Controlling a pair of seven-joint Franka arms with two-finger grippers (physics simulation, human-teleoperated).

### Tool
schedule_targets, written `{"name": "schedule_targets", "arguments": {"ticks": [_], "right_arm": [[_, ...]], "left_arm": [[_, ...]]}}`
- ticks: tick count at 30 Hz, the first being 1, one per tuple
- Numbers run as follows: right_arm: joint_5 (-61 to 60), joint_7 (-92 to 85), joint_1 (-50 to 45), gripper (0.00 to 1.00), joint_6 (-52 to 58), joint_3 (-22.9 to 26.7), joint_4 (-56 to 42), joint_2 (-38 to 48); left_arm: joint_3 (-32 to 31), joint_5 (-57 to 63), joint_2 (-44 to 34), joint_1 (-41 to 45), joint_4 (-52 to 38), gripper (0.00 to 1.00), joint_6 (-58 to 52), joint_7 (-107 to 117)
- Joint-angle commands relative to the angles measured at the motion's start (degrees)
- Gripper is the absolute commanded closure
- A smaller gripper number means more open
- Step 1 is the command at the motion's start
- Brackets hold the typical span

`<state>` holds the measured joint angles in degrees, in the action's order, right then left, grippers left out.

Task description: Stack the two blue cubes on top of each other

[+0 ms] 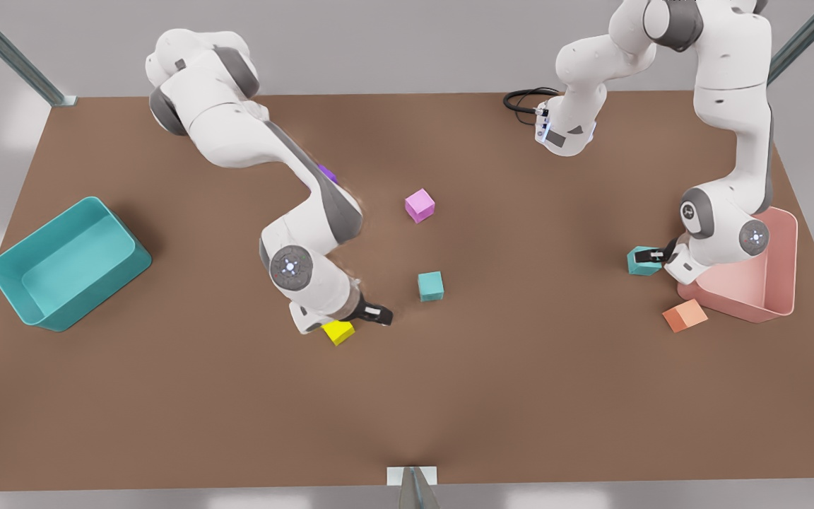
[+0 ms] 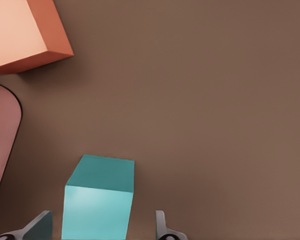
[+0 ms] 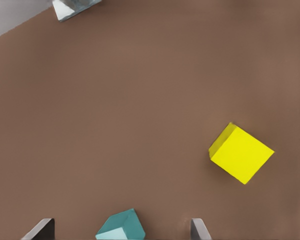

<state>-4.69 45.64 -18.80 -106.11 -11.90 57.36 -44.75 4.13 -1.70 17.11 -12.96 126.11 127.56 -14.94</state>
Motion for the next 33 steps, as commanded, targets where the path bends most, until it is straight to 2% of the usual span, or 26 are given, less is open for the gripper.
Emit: {"name": "schedule_targets", "arguments": {"ticks": [1,3,4,5,7,8,11,17,24,25,27,28,31,33], "right_arm": [[5.03,-31.62,6.12,0.0,17.86,0.65,-0.32,0.36],[7.68,-55.19,11.23,0.0,17.77,4.25,-0.32,-0.61],[7.94,-58.47,13.35,0.0,22.41,4.43,-0.05,2.2],[11.1,-58.12,13.17,0.0,28.22,4.08,0.56,8.43],[7.68,-53.38,13.17,0.0,35.09,3.99,0.91,13.63],[7.77,-52.06,13.17,0.0,34.92,3.91,2.23,15.65],[8.29,-52.14,13.7,0.0,26.3,4.35,15.77,26.9],[6.98,-53.2,15.9,0.0,23.93,4.43,22.79,32.26],[7.77,-53.02,15.9,0.0,23.84,4.43,22.89,31.83],[7.77,-53.02,15.9,0.0,23.84,4.35,22.98,31.74],[7.77,-53.02,15.9,0.0,23.84,4.35,22.98,31.74],[7.77,-53.11,15.9,0.0,23.84,4.35,22.98,31.74],[7.77,-53.11,15.9,0.0,23.84,4.35,22.98,31.74],[7.77,-53.11,15.9,0.0,23.84,4.35,22.98,31.74]], "left_arm": [[0.09,0.12,0.38,-0.48,0.02,0.0,2.78,-6.24],[0.53,0.12,0.91,-0.83,0.02,0.0,2.69,-6.15],[0.53,0.03,1.17,-0.83,0.02,0.0,2.78,-6.15],[0.44,0.03,1.35,-0.83,0.02,0.0,2.78,-6.15],[0.44,0.03,1.35,-0.75,0.02,0.0,2.78,-6.07],[0.53,-0.05,1.35,-0.75,0.19,0.0,2.78,-6.07],[0.44,-0.05,2.05,-0.66,0.28,0.0,2.69,-6.07],[0.44,-0.14,3.37,-0.48,0.72,0.0,2.78,-6.07],[0.44,-0.14,6.62,-0.75,0.72,0.0,5.59,-6.07],[0.44,-0.14,6.71,-0.75,0.72,0.05,5.59,-6.07],[0.44,-0.14,6.8,-0.75,0.72,0.26,5.59,-6.07],[0.44,-0.14,6.71,-0.66,0.72,0.32,5.59,-6.07],[0.44,0.03,5.75,-0.22,0.63,0.33,5.41,-6.15],[0.18,0.03,1.89,0.92,0.63,0.33,3.66,-5.98]]}}
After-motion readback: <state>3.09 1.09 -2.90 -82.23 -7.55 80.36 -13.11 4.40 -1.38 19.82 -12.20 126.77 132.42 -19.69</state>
